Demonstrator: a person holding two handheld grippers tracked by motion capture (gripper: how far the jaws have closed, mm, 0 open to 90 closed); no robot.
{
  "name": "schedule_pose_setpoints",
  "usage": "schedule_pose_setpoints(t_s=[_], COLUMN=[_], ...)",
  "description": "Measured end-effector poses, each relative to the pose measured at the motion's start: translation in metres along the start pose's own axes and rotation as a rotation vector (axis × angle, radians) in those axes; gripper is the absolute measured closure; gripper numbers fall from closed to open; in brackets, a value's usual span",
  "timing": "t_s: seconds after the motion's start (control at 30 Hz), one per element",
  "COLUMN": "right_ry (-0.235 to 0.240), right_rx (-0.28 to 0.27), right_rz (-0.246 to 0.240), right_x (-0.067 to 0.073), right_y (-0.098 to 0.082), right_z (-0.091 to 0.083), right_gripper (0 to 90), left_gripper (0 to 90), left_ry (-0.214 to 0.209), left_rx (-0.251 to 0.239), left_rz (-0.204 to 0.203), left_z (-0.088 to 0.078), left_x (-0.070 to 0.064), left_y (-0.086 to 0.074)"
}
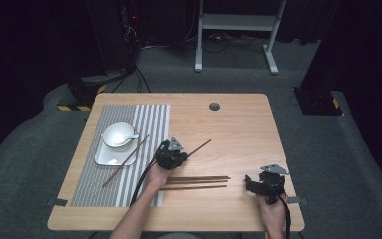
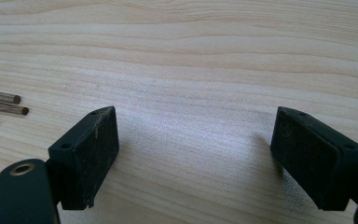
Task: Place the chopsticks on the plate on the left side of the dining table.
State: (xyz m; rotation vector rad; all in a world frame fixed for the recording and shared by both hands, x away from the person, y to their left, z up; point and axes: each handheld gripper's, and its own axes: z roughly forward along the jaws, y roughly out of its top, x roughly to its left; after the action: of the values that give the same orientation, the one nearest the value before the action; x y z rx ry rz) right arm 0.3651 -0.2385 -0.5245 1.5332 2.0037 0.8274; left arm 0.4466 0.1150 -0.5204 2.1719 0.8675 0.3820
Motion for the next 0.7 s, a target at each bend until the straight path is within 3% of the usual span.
schedule_pose_setpoints(t_s=[0.7], right_ry=[0.0], right_rx=[0.0], right_rz=[0.0], right_x=[0.0], right_y=[0.0], right_z=[0.0], right_gripper=[15.1], left_gripper=[84.6], left_ry=[-0.011], left_rx=[0.001], left_rz=[-0.001], left_z=[-0.0005], left_x=[0.0008], left_y=[-0.0004])
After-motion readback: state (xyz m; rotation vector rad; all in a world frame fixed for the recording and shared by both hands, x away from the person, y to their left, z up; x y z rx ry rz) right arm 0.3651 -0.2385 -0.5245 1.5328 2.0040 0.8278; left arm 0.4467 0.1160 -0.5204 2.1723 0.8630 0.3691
